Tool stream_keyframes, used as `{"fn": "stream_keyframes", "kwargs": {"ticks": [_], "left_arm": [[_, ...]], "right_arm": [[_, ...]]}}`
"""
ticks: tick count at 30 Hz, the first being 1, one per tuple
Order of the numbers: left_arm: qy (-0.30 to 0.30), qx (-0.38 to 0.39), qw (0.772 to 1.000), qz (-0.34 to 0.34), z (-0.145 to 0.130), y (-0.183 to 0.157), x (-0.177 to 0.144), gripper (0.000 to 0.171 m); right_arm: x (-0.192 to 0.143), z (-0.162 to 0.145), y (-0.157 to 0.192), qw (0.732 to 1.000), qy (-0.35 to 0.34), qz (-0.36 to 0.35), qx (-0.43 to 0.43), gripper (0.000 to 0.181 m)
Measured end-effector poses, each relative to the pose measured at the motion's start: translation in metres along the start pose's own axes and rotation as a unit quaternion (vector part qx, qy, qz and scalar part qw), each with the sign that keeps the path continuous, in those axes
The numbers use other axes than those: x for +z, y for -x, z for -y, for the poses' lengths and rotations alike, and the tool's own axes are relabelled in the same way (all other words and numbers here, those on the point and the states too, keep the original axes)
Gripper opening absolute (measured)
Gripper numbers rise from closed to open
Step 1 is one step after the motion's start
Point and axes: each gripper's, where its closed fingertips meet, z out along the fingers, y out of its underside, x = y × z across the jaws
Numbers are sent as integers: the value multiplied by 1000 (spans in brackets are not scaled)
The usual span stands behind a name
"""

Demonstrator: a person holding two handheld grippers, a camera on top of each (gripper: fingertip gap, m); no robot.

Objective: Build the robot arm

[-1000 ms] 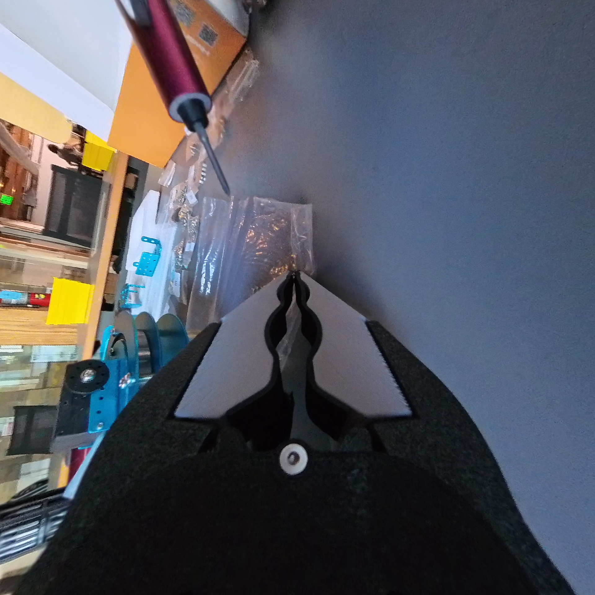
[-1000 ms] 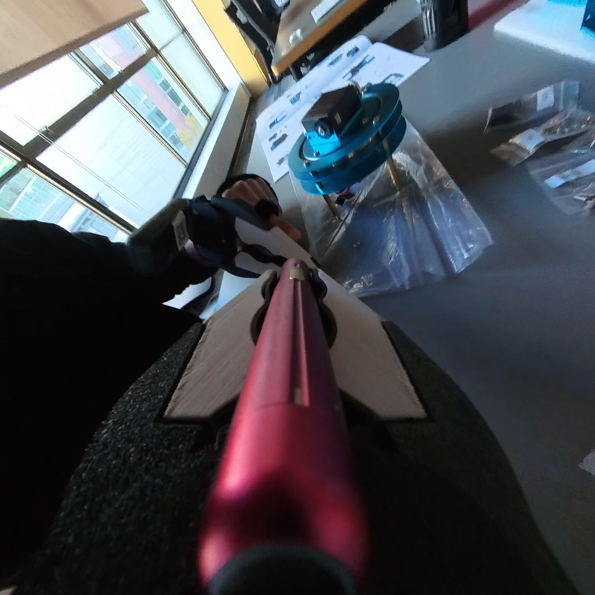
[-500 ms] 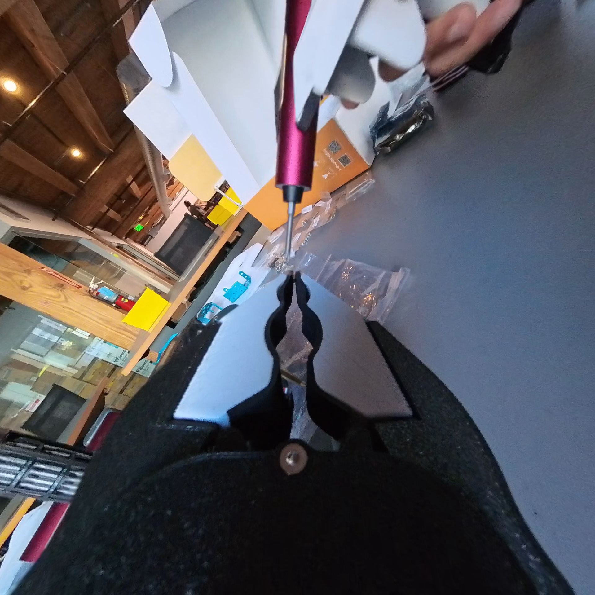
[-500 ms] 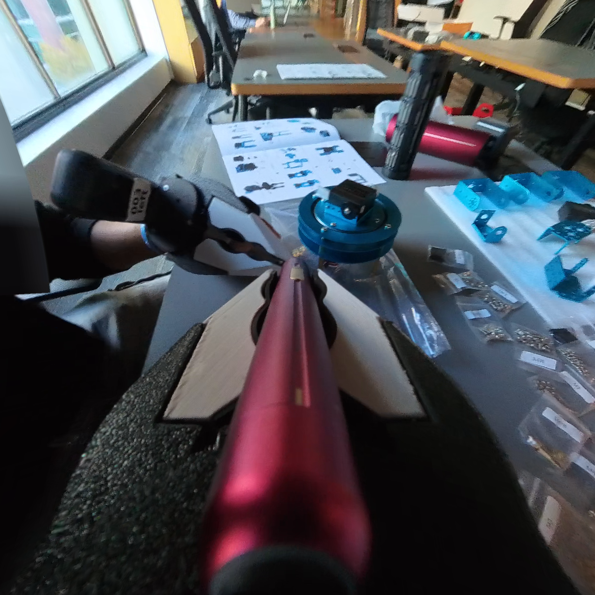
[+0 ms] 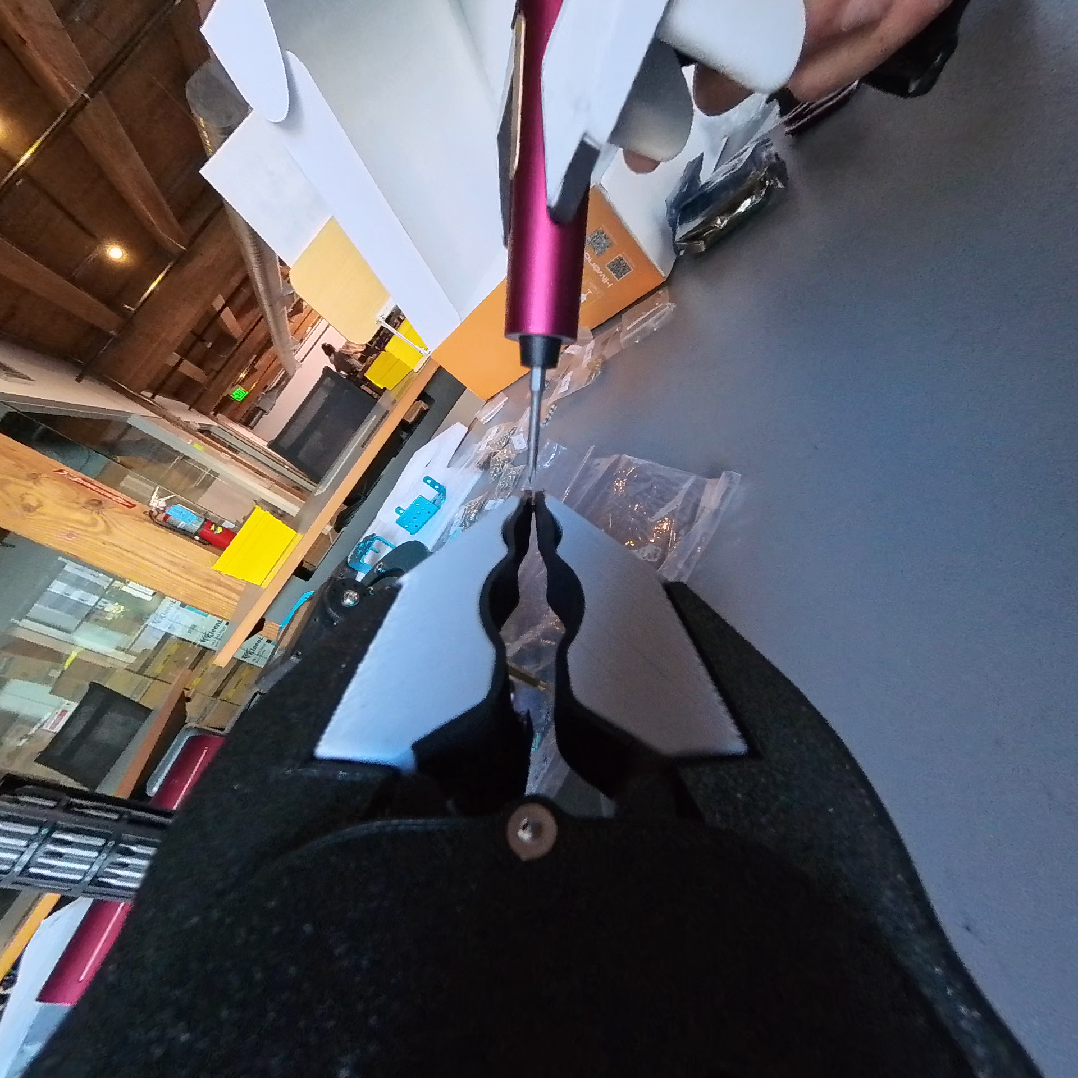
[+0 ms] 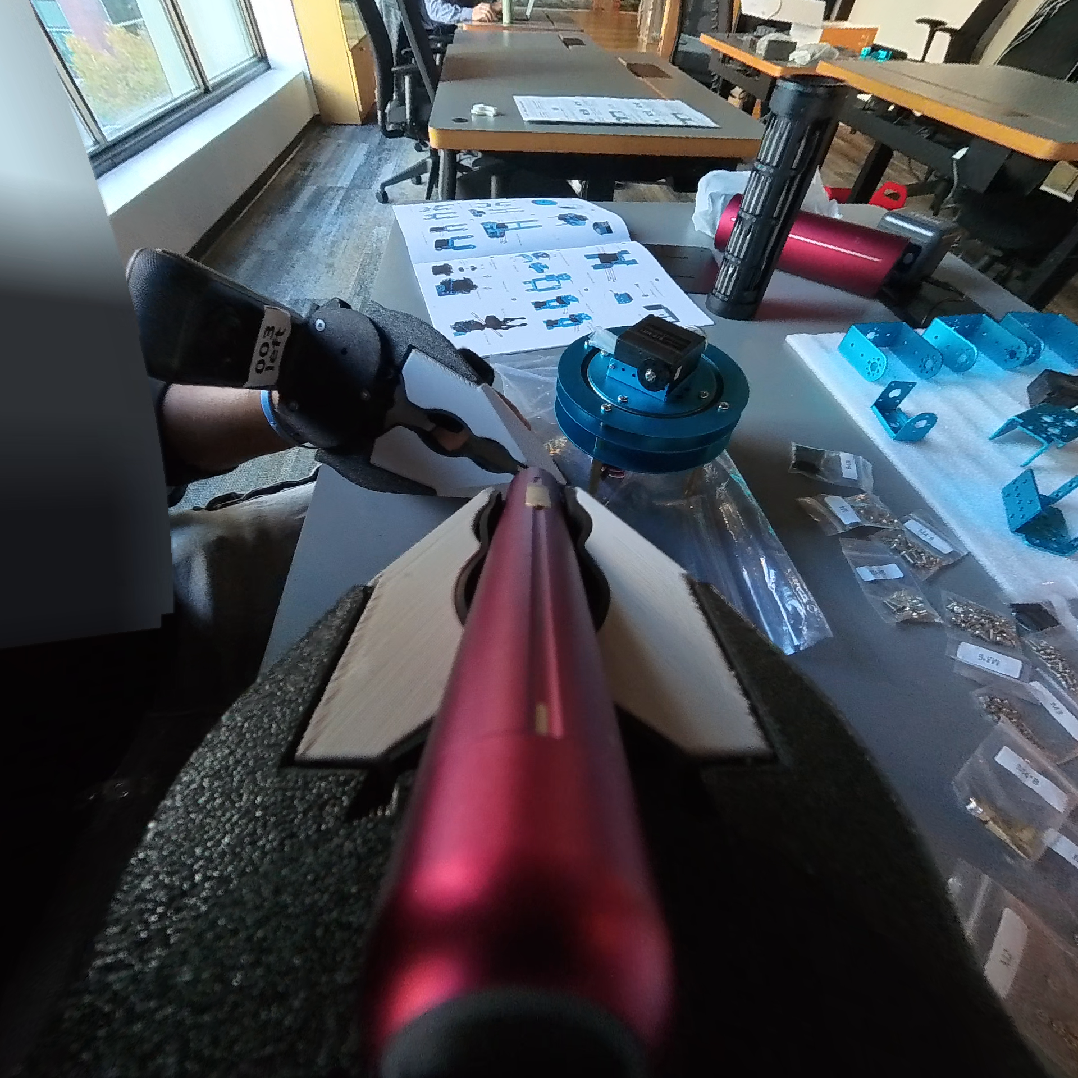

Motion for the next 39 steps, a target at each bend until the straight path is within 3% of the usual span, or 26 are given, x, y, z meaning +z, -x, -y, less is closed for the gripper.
{"fn": "stream_keyframes", "kwargs": {"ticks": [26,39], "left_arm": [[11,6,1000,-6,-4,-3,2,0],[56,57,996,26,-16,-1,6,0]], "right_arm": [[5,-6,-1,1000,7,4,9,21],[17,-12,8,983,30,-77,-166,22]]}}
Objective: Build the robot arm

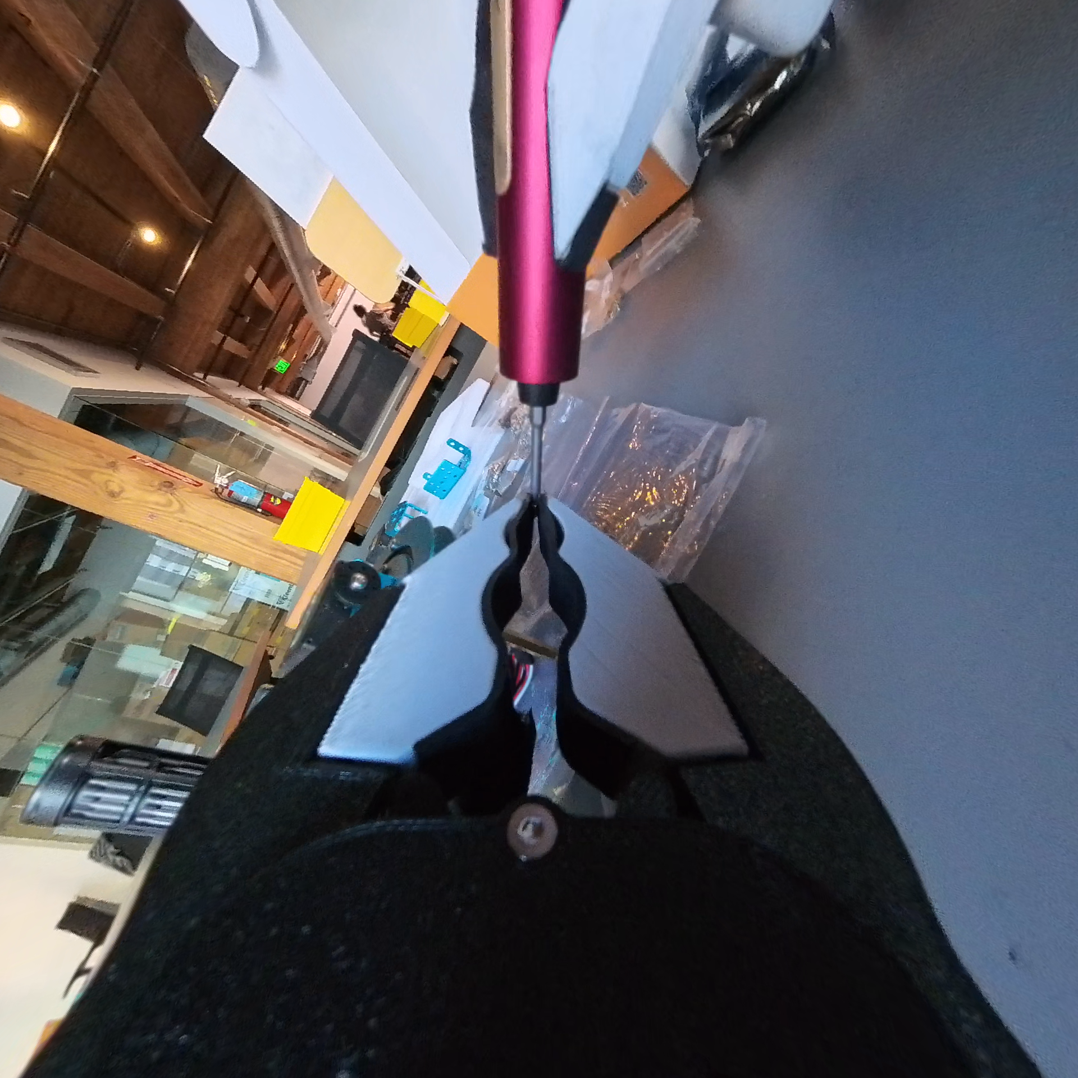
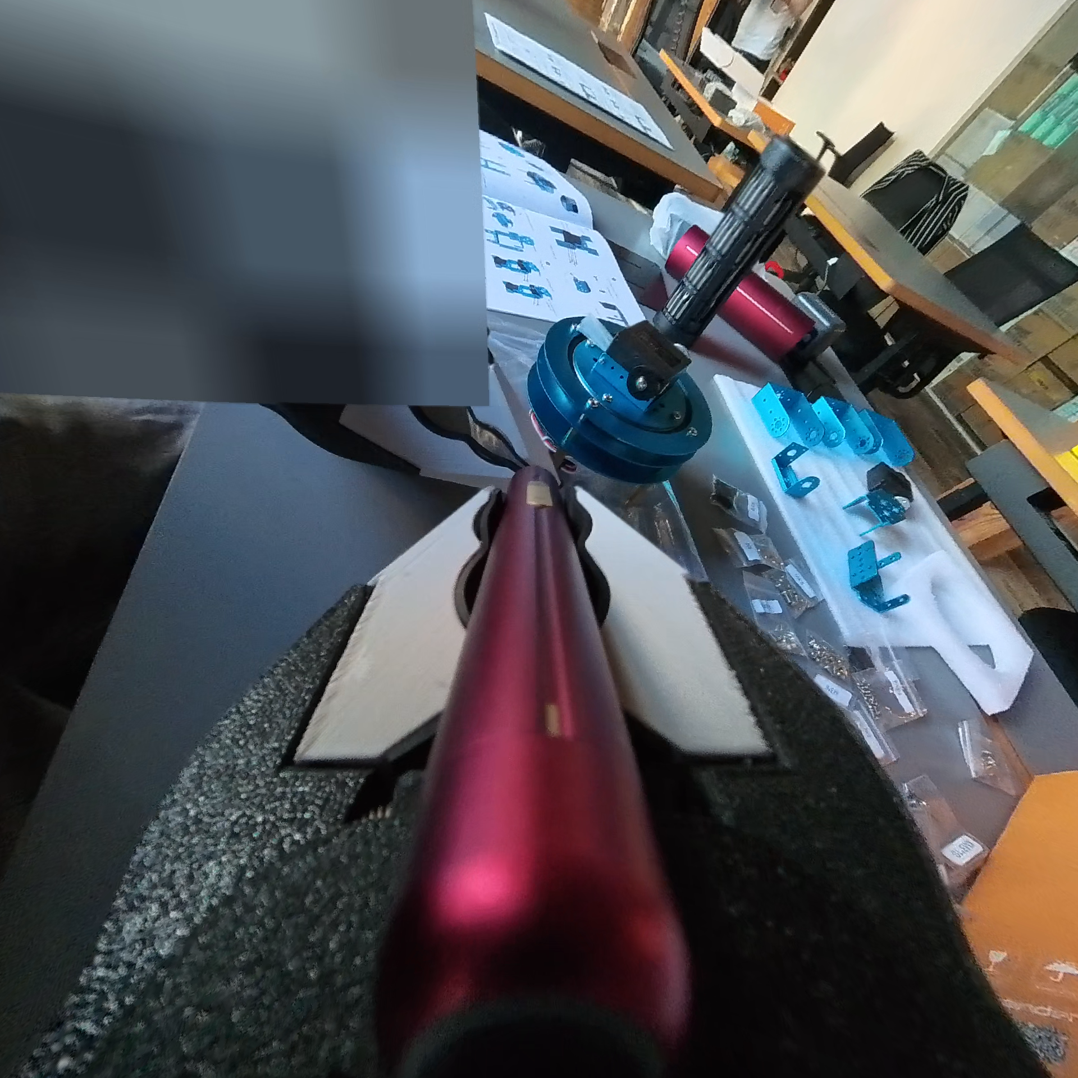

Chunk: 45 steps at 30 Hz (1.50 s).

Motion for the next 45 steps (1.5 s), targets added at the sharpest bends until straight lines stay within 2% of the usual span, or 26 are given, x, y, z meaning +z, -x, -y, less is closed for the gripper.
{"fn": "stream_keyframes", "kwargs": {"ticks": [6,9,10,12,13,19,22,25,29,31,34,37,40,42,45], "left_arm": [[4,0,1000,6,-2,2,0,0],[-8,-13,1000,9,2,4,-1,1],[-20,-23,1000,4,6,2,-2,3],[-20,-36,999,8,7,5,-2,22],[-18,-38,999,8,5,5,-2,25],[-24,-54,998,12,5,11,-6,27],[-24,-69,997,26,1,20,-8,27],[-30,-108,992,51,-7,42,-17,29],[-75,-222,970,62,-19,83,-45,30],[-54,-284,957,29,-38,93,-47,38],[-33,-377,925,-32,-66,98,-44,51],[-50,-441,891,-91,-71,102,-40,55],[-63,-466,877,-100,-76,119,-29,56],[-69,-484,862,-137,-71,120,-23,62],[-79,-482,861,-142,-67,124,-21,62]], "right_arm": [[2,0,2,999,-4,-17,-37,21],[1,1,2,1000,-11,-11,-20,21],[0,2,1,1000,-15,-5,-7,21],[-1,1,-3,1000,-14,-4,6,21],[-2,1,-5,1000,-14,-8,4,21],[-5,5,-8,1000,-27,-13,7,21],[-4,5,-12,999,-35,-27,0,21],[-3,9,-17,994,-64,-73,-48,21],[5,9,-8,974,-101,-123,-162,22],[13,9,0,958,-111,-142,-221,22],[27,11,1,935,-119,-182,-281,22],[41,10,-7,931,-127,-199,-280,21],[54,8,-19,930,-115,-209,-280,22],[62,6,-21,932,-111,-200,-283,22],[64,5,-18,932,-113,-191,-286,22]]}}
